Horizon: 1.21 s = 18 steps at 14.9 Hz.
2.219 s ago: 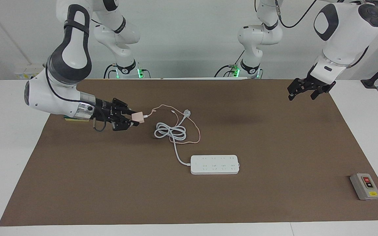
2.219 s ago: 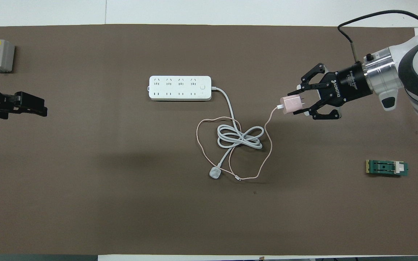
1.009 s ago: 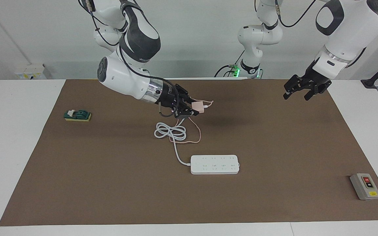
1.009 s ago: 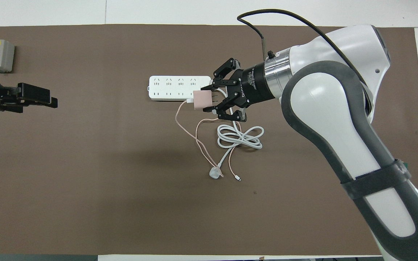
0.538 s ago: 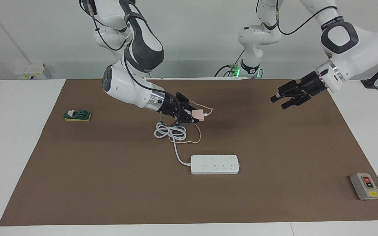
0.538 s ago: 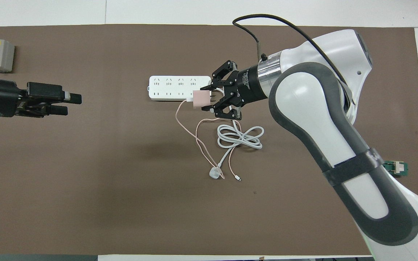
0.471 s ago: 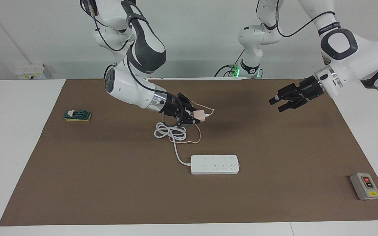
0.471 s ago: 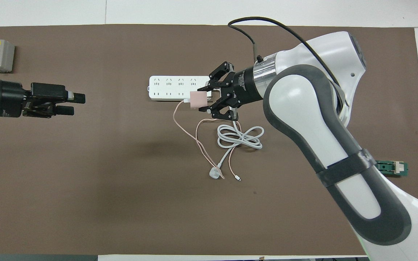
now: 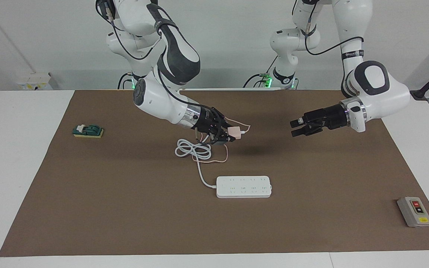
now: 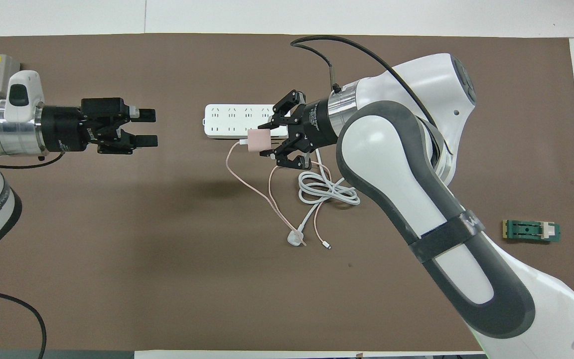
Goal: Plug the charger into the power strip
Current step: 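Grasp the pink plug with the left gripper beside the right gripper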
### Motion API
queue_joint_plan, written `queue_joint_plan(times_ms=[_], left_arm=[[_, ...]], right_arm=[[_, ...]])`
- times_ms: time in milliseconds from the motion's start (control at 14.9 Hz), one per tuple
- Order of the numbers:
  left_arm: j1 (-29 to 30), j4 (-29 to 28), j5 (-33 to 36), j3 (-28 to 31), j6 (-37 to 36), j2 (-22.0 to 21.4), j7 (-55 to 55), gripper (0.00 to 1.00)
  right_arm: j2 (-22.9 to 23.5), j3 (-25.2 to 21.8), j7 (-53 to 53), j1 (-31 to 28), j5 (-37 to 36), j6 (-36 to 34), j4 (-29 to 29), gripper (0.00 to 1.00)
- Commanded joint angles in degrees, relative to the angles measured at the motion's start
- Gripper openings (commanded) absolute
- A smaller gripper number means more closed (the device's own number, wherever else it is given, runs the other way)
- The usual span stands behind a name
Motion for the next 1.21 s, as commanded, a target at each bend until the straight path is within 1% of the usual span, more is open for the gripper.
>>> queue_joint_plan(times_ms=[0,202,336,538,807,941,1143], left_arm=[[-0.8,0.5,-8.6,0.7,-5.5,6.0,7.6,1.0],[-2.8,1.1,-9.4,0.6,-5.2,7.0,12.4,1.0],[-3.4,2.8,-12.3,0.5,-5.9,10.6,17.9,1.0],[-3.4,3.2,-12.6,-0.6,-6.1,10.7,19.0,1.0],[-3.9,3.4,-13.5,-1.3,-6.2,10.7,20.8,1.0],[-3.9,3.3,-13.6,-1.5,-6.8,10.7,21.2,1.0],[-4.5,3.2,-13.7,-1.5,-6.8,10.7,23.6,1.0]], right_arm=[[1.0,-0.1,0.2,1.0,1.7,1.8,0.8,0.0],[1.4,-0.1,0.3,1.5,3.8,4.6,0.9,0.0],[1.6,-0.1,0.3,2.3,3.8,4.8,1.0,0.0],[3.8,-0.1,1.0,2.6,3.6,4.7,4.4,0.0],[4.1,-0.1,1.1,2.7,3.7,4.8,4.6,0.0],[4.1,-0.1,1.1,4.1,3.5,4.8,4.6,0.0],[4.1,-0.1,1.1,4.2,3.5,4.9,4.6,0.0]])
